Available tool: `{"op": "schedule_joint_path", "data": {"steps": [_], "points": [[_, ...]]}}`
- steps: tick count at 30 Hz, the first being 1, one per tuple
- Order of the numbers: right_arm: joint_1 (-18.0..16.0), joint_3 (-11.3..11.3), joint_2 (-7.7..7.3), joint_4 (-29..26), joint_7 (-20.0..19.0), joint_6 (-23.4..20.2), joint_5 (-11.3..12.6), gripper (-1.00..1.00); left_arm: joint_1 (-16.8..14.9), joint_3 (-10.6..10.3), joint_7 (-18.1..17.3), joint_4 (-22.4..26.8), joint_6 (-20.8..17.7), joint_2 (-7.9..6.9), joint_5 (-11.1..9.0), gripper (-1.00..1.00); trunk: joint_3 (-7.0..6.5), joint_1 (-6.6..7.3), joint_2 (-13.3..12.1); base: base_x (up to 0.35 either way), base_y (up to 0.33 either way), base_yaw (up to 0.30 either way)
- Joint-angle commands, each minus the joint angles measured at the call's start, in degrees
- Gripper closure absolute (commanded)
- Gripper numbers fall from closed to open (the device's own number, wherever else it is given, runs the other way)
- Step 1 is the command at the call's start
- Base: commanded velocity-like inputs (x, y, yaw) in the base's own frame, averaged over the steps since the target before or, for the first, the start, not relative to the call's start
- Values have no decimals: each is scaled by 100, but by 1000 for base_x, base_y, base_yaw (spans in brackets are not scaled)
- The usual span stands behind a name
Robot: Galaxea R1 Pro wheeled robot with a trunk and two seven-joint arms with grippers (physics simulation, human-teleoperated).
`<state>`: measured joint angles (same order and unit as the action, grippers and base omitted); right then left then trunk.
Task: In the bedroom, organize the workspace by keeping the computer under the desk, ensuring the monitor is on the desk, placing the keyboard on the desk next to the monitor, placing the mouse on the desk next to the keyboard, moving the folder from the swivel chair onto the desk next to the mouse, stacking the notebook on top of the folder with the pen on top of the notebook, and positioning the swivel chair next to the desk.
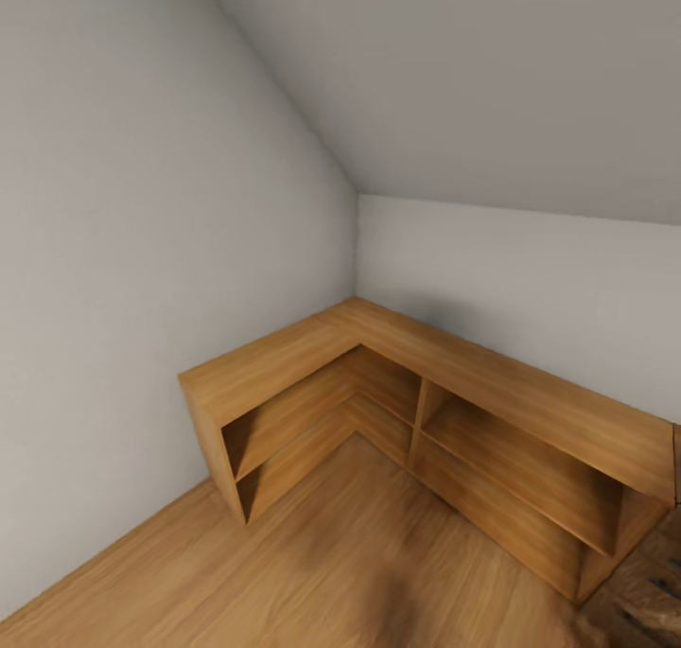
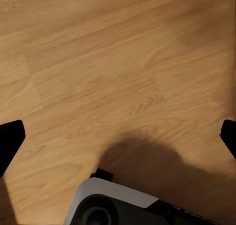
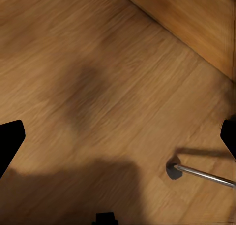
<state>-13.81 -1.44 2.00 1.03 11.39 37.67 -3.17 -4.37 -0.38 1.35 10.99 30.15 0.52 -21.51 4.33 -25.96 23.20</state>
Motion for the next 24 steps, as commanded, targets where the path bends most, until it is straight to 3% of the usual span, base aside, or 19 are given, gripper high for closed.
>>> {"op": "schedule_joint_path", "data": {"steps": [1, 13, 24], "points": [[-8, -14, 2, 11, 48, 12, -34, -100, -3, -6, 14, 0, 17, 1, -2, -100, 12, -4, 12, 62, 21, -273], [-8, -14, 2, 11, 48, 12, -34, -100, -3, -6, 14, 0, 25, 1, -1, -100, 12, -4, 12, 30, 7, -273], [-8, -14, 2, 11, 48, 12, -34, -100, -3, -6, 14, 0, 26, 1, -1, -100, 12, -4, 12, 241, 144, -273]]}}
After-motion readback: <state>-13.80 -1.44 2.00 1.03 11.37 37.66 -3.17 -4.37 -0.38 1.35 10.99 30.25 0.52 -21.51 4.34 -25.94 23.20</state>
